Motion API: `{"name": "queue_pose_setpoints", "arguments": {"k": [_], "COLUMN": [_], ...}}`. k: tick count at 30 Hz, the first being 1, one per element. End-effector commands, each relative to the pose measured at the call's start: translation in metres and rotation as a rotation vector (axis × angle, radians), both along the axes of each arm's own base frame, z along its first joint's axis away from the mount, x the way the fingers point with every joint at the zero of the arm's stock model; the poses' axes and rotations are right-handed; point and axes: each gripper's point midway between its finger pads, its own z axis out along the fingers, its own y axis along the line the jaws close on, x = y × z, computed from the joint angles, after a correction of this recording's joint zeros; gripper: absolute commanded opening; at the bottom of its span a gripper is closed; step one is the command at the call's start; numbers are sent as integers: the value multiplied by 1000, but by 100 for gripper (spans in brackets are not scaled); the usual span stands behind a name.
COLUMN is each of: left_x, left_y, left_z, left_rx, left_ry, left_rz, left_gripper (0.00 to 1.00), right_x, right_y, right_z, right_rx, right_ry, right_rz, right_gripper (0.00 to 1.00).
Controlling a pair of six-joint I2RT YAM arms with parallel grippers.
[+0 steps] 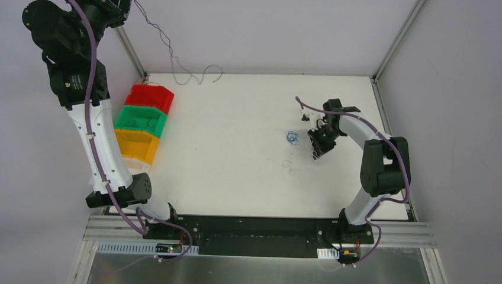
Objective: Untangle the cables
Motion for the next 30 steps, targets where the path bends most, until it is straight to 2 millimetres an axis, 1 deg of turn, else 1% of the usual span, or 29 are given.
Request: {"name": "queue_pose_setpoints", "arguments": {"k": [1, 3, 5, 7, 11, 16, 19, 26, 30], "left_x": [-11, -9, -5, -3, -1, -1, 0, -4, 0], "left_y": [22, 27, 29, 36, 64, 97, 103, 117, 123], "left_z": [20, 13, -2, -17, -47, -78, -87, -91, -95], "left_rx": [68, 78, 107, 149, 245, 359, 396, 433, 463], "left_ry": [-85, -60, -20, 16, 110, 201, 225, 243, 248], "left_rz": [121, 124, 133, 179, 334, 503, 529, 608, 630], "left_gripper": [0, 0, 0, 0, 0, 0, 0, 0, 0], "right_x": [6, 5, 6, 7, 10, 17, 19, 22, 25], "right_y": [-15, -14, -12, -8, -3, 8, 11, 11, 11], "right_z": [8, 11, 13, 17, 26, 46, 56, 72, 82], "right_rx": [-47, -30, -16, 1, 31, 86, 103, 98, 92], "right_ry": [2, 11, 10, 7, 10, 18, 32, 37, 48], "right_rz": [-8, -11, -13, -15, -25, -33, -32, -27, -26], "right_gripper": [0, 0, 0, 0, 0, 0, 0, 0, 0]}}
